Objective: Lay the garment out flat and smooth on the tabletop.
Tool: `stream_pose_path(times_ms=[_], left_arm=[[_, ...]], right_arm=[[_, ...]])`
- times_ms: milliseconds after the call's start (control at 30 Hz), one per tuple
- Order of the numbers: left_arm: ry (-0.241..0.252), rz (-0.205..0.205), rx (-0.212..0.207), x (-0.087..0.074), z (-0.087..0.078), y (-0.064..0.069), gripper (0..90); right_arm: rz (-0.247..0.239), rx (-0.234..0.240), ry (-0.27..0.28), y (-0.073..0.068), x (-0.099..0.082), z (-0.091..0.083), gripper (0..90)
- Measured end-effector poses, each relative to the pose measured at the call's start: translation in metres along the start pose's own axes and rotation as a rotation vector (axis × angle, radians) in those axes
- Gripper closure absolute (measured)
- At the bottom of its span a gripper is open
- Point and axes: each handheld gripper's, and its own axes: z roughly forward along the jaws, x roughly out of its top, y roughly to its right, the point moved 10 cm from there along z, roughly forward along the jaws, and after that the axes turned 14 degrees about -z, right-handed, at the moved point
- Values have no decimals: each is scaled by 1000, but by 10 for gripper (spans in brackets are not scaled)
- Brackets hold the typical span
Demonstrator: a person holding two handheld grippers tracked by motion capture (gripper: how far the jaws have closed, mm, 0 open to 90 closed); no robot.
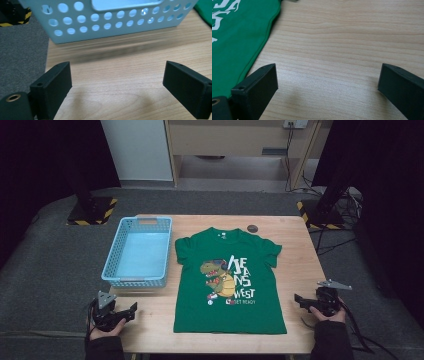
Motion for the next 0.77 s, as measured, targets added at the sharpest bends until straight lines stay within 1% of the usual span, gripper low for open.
stream_pose_path(times_ms=[167, 233, 433, 567, 767], left_arm=[[8, -10, 16, 1, -4, -9, 75], [6, -10, 19, 0, -4, -10, 75], [-1, -1, 21, -1, -4, -12, 75], [-5, -3, 23, -2, -4, -14, 72], [-30, 13, 28, -5, -1, -11, 68]], right_arm=[[-1, -8, 0, 5, -3, -2, 26], [-1, -11, -1, 7, -4, -2, 26], [-7, -18, -5, 12, -8, -4, 26], [-18, -25, -13, 16, -11, -6, 27], [-24, -26, -23, 20, -15, -7, 30]])
